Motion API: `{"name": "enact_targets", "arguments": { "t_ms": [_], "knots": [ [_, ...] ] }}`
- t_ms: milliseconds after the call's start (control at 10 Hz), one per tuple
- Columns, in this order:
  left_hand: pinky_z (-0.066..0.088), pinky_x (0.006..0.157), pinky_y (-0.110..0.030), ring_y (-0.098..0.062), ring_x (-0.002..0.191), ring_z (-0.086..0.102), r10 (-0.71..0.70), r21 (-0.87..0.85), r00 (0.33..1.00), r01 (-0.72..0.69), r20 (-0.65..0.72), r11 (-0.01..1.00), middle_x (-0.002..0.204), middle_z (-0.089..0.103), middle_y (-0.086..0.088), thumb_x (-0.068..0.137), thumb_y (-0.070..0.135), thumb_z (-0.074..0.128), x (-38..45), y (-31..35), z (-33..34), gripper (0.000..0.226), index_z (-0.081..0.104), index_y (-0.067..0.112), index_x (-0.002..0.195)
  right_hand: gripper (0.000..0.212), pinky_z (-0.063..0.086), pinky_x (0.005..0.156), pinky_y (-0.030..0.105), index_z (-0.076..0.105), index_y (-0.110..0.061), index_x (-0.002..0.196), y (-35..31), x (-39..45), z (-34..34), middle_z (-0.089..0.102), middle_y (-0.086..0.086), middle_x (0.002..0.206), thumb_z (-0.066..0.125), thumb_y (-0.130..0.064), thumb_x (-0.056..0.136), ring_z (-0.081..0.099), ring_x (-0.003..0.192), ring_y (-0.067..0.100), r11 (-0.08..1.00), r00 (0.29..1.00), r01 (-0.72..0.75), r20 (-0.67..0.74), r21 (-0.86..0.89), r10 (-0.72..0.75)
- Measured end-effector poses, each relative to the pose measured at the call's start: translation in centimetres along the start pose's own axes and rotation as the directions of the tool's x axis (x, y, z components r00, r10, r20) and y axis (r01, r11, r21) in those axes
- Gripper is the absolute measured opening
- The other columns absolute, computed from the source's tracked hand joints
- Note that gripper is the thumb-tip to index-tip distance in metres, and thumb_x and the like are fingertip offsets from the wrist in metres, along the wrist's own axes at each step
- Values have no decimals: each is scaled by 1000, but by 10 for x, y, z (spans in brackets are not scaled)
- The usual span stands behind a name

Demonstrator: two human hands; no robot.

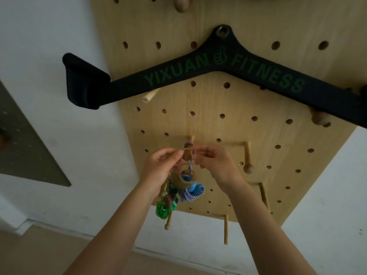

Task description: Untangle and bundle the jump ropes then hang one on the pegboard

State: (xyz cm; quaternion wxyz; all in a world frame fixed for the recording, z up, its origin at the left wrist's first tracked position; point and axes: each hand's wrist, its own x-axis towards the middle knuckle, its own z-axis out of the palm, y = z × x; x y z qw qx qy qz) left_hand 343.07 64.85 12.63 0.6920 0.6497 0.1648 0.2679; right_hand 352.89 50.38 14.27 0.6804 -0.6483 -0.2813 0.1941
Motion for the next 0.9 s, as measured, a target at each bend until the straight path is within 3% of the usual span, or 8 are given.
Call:
{"name": "enact_targets", "arguments": {
  "t_ms": [100,200,300,400,500,600,700,900],
  "knots": [
    [48,55,-9,5,63,67,-27,88,997,33,-68,996,70,73,15,84,28,78,7,-5,3,7,74,26,79,8,43,57,8,76,-14,89,3,5,-4,68,-15,64,74,-8,85,57,57,-9,991,996,-1,-93,-133,-12],
    [47,60,-12,3,73,67,-59,147,994,72,-93,987,74,73,18,86,30,77,17,-11,3,5,73,30,83,4,38,44,13,72,-18,83,9,11,-1,59,-10,55,74,-17,86,48,43,-1,980,988,-60,-150,-191,31],
    [44,56,-15,-6,70,64,-85,144,993,96,-80,985,74,72,14,88,25,75,24,-10,1,7,75,31,85,8,42,39,21,64,-13,85,10,17,6,62,3,55,67,-14,92,51,41,13,991,987,-98,-140,-92,84],
    [39,42,-20,-11,49,56,-91,77,996,91,6,993,59,64,6,90,21,74,30,-2,3,1,74,21,89,8,53,48,25,61,-12,87,9,22,13,70,5,63,63,-11,95,65,51,17,997,990,-72,-124,-5,71],
    [46,45,-18,-7,55,66,-87,146,996,84,11,986,66,71,7,86,26,77,36,4,9,6,74,22,89,7,60,57,32,60,-13,89,10,28,17,72,5,67,64,-13,95,71,60,22,997,989,-69,-133,-19,66],
    [50,52,-19,-4,60,67,-92,184,995,95,-28,978,70,74,7,86,18,77,42,5,13,6,75,23,85,11,60,57,34,56,-12,90,9,34,19,73,10,73,66,-15,93,73,63,24,996,984,-92,-154,-20,88],
    [53,55,-19,-5,60,68,-86,186,995,94,-52,978,67,74,8,87,12,75,47,8,13,8,74,19,84,26,62,66,45,45,-14,86,9,40,19,71,21,88,71,-19,90,74,73,31,991,971,-132,-203,-13,126],
    [59,73,-29,-20,84,72,-103,185,995,103,-11,977,92,77,-4,87,23,77,22,14,7,10,74,20,95,19,58,82,53,57,-10,87,0,17,26,74,14,85,67,-24,93,73,82,35,986,971,-166,-181,-32,158]
  ]
}}
